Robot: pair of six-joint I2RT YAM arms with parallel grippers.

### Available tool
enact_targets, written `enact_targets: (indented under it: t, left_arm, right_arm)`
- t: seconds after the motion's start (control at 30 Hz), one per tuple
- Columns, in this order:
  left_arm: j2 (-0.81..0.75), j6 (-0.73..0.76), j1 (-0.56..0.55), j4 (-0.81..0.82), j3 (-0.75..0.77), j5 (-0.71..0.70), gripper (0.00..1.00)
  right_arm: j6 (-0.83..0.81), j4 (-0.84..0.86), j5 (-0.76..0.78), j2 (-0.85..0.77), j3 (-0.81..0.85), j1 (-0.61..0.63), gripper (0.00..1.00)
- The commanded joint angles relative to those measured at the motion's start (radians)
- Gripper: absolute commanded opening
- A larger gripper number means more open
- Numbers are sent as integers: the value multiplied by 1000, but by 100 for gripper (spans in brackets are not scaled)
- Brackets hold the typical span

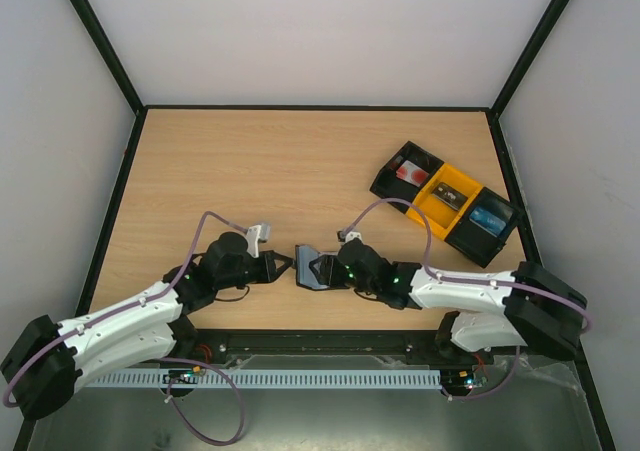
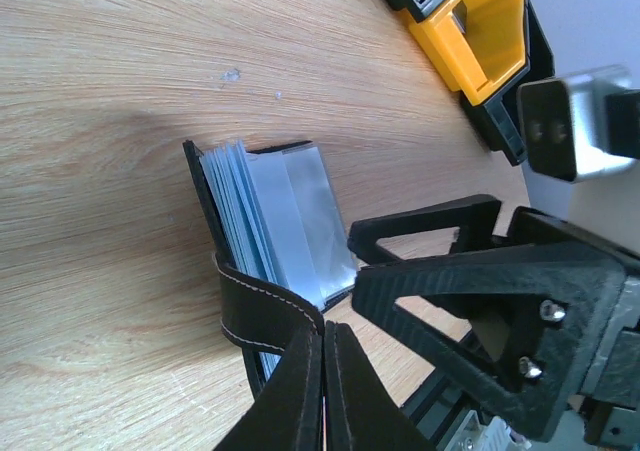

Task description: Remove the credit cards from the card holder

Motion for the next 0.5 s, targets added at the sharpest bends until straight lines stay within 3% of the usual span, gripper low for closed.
enact_targets:
  t: [0.0,0.27,0.47]
  left_arm:
    - [-18,-2,2,-11,-1,-2,3]
    - [-17,-3,2,-7,-2,-2,3]
    - [-25,-1,1,-12,-2,-6,3]
  right_arm:
    - [4,63,-46,56,31,3,64]
    - [-6,95,-89,145,48,4,75]
    - [-17,66,-66,183,70,4,71]
